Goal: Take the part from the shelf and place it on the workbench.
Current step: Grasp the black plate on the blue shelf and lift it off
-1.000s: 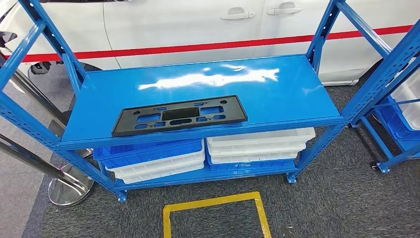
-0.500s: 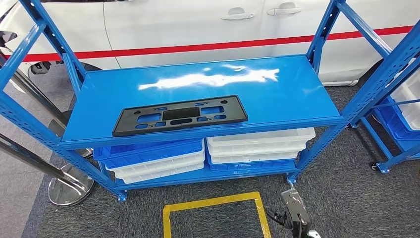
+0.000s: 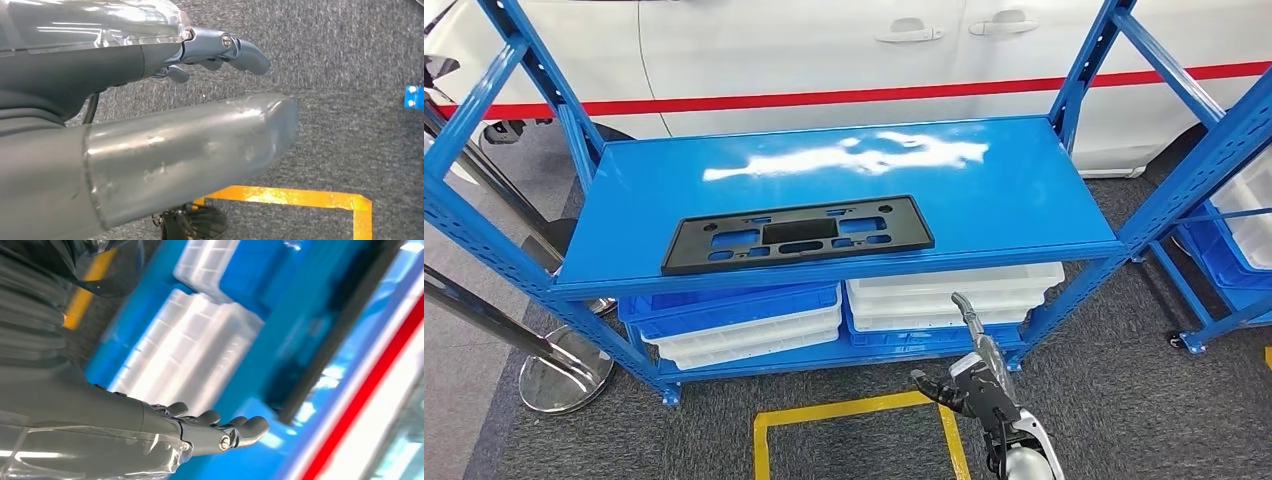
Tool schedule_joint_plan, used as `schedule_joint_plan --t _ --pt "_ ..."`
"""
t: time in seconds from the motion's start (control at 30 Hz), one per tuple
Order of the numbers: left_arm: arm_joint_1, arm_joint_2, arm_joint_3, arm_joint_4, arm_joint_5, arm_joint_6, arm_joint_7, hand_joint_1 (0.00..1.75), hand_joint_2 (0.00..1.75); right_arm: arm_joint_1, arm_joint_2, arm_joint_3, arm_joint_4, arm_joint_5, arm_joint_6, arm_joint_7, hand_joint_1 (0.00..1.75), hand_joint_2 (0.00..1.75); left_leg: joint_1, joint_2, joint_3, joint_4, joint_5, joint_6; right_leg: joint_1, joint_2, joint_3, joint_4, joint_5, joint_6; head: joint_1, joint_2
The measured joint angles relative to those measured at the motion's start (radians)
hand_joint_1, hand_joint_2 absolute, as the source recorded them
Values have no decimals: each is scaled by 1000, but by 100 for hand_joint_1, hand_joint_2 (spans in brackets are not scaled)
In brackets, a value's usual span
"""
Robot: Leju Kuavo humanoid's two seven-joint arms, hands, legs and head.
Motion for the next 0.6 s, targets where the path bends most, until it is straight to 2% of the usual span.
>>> schedule_joint_plan --t 0.03,0.07,0.1,0.13,0.17,0.2,0.27,0.33,0.4,0.43,0.47,0.5,0.57,0.6 --pt "-1 -2 6 2 -10 3 -4 0 0 -2 -11 26 -21 12 -8 6 0 175 4 -1 2 9 -9 -8 -5 -2 22 -63 43 6 0 0" --pt "-3 -4 11 4 -19 5 -7 0 0 -6 -20 52 -39 29 -18 14 0 175 5 -3 0 20 -19 -17 -6 -3 45 -122 73 10 0 0" --pt "-6 -5 14 5 -27 8 -10 0 0 -9 -27 75 -55 48 -28 22 0 175 5 -4 -3 31 -28 -26 -6 -3 62 -164 88 6 0 0" --pt "-9 -6 17 6 -35 11 -13 0 0 -11 -32 96 -71 71 -40 30 0 175 3 -4 -8 40 -34 -34 -5 -3 67 -185 88 -1 -1 0" --pt "-12 -6 21 7 -42 13 -15 0 0 -13 -37 116 -85 96 -53 39 0 175 1 -4 -13 44 -37 -40 -1 -2 65 -183 80 -11 -1 0" --pt "-15 -8 25 9 -48 15 -17 0 0 -15 -43 135 -102 122 -66 47 0 175 2 -4 -14 46 -38 -44 -1 -1 62 -183 78 -22 -2 0" --pt "-19 -11 32 11 -58 18 -19 0 0 -19 -54 169 -127 171 -91 62 0 175 5 -3 -18 59 -51 -49 0 0 62 -184 76 -38 -2 0" --pt "-22 -13 33 12 -63 19 -20 0 0 -21 -58 182 -138 198 -105 70 0 175 5 -3 -56 139 -95 -51 1 -1 66 -187 75 -48 -2 0" --pt "-23 -13 34 12 -66 20 -20 0 0 -23 -60 190 -142 217 -116 77 0 175 2 -3 -129 272 -145 -49 6 -3 68 -188 73 -53 -2 0" --pt "-22 -13 34 12 -68 21 -19 0 0 -27 -62 199 -144 235 -125 81 0 175 0 -3 -159 319 -152 -47 10 -2 68 -187 72 -56 -2 0" --pt "-23 -13 35 12 -71 22 -19 0 0 -32 -65 213 -148 258 -138 87 0 175 -2 -3 -174 334 -141 -42 13 -1 70 -187 71 -58 -2 0" --pt "-24 -13 36 12 -74 22 -19 0 0 -40 -68 229 -153 289 -155 94 0 175 -4 -4 -171 309 -110 -35 17 0 73 -186 69 -59 -2 0" --pt "-31 -14 36 12 -82 23 -19 0 0 -58 -72 261 -161 357 -193 109 0 175 -12 -4 -127 191 -32 -16 22 2 80 -187 67 -60 -2 0" --pt "-35 -14 36 12 -86 24 -19 0 0 -68 -74 275 -164 391 -214 118 0 175 -17 -5 -104 132 -7 -8 24 3 82 -187 66 -58 -2 0"
